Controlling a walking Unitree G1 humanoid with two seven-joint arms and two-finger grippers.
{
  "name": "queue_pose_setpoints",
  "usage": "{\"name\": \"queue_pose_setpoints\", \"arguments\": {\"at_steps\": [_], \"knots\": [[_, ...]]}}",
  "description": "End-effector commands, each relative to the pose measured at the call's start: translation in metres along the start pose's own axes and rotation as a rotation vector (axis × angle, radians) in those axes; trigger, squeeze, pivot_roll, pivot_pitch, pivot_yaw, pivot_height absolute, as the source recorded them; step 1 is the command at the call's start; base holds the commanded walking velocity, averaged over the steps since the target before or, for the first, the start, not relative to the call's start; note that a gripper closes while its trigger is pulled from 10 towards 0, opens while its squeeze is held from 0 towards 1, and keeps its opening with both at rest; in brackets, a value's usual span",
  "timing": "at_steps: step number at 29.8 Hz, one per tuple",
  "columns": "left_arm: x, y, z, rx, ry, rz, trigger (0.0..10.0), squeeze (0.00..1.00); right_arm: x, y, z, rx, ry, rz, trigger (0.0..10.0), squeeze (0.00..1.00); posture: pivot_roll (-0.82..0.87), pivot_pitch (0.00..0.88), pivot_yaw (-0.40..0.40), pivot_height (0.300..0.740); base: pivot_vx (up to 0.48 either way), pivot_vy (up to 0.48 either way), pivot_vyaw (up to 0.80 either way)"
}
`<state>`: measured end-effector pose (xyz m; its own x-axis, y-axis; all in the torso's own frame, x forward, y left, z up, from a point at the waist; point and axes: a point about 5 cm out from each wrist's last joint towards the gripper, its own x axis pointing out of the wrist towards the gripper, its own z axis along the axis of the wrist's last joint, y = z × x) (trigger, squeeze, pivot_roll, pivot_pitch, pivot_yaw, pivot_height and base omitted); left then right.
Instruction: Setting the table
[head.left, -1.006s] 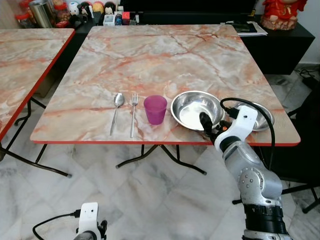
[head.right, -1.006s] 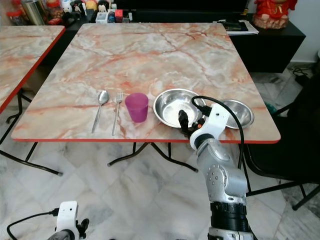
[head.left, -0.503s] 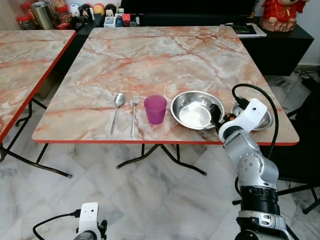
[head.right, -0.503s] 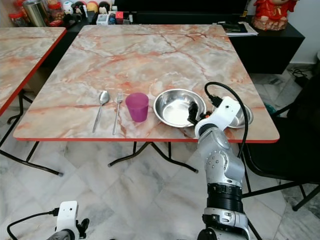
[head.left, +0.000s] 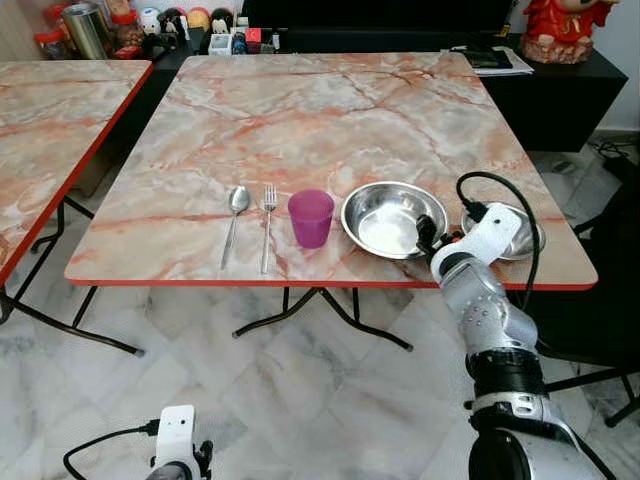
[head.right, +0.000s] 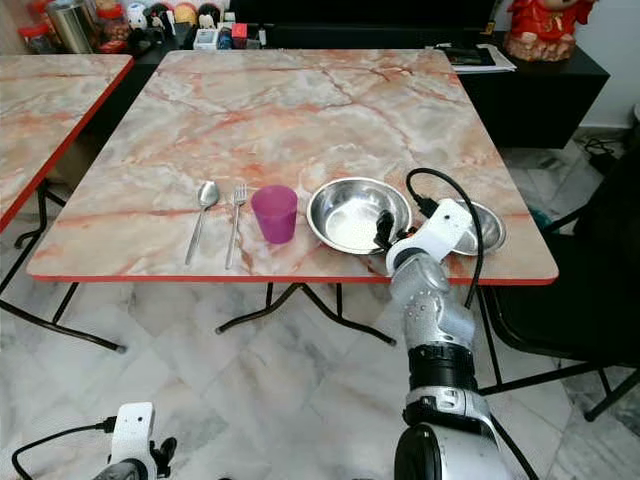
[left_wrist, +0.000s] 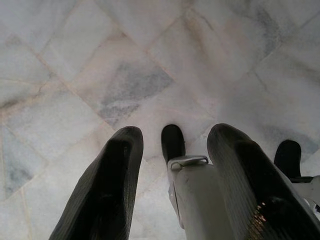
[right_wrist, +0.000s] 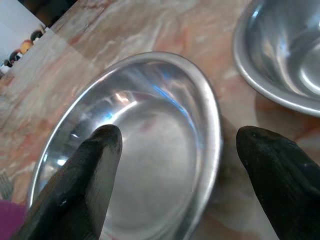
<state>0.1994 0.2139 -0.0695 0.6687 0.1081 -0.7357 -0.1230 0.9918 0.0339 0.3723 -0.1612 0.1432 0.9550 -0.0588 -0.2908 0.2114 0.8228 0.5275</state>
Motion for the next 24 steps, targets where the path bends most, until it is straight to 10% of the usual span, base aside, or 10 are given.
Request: {"name": "queue_pose_setpoints", "arguments": {"at_steps": [1, 17, 18, 20, 24], "knots": [[-0.002, 0.007, -0.006, -0.009, 0.021, 0.018, 10.0, 0.00, 0.003, 0.003, 0.004, -0.003, -0.013, 0.008, 10.0, 0.00, -0.08, 0.117, 0.020, 0.740, 0.000, 0.000, 0.00], [-0.002, 0.006, -0.008, -0.009, 0.023, 0.008, 10.0, 0.00, 0.012, 0.002, 0.002, -0.014, -0.025, -0.024, 10.0, 0.00, -0.08, 0.113, 0.017, 0.740, 0.000, 0.000, 0.00], [-0.002, 0.005, -0.008, -0.009, 0.024, 0.007, 10.0, 0.00, 0.012, 0.001, 0.002, -0.012, -0.026, -0.030, 7.9, 0.00, -0.07, 0.112, 0.015, 0.740, 0.000, 0.000, 0.00], [-0.002, 0.004, -0.009, -0.009, 0.026, 0.005, 10.0, 0.00, 0.014, 0.000, 0.001, -0.018, -0.027, -0.039, 0.6, 0.00, -0.07, 0.111, 0.015, 0.740, 0.000, 0.000, 0.00], [-0.003, 0.003, -0.010, -0.009, 0.029, 0.004, 10.0, 0.00, 0.015, -0.003, -0.002, -0.022, -0.020, -0.054, 0.0, 0.00, -0.07, 0.109, 0.012, 0.740, 0.000, 0.000, 0.00]]}}
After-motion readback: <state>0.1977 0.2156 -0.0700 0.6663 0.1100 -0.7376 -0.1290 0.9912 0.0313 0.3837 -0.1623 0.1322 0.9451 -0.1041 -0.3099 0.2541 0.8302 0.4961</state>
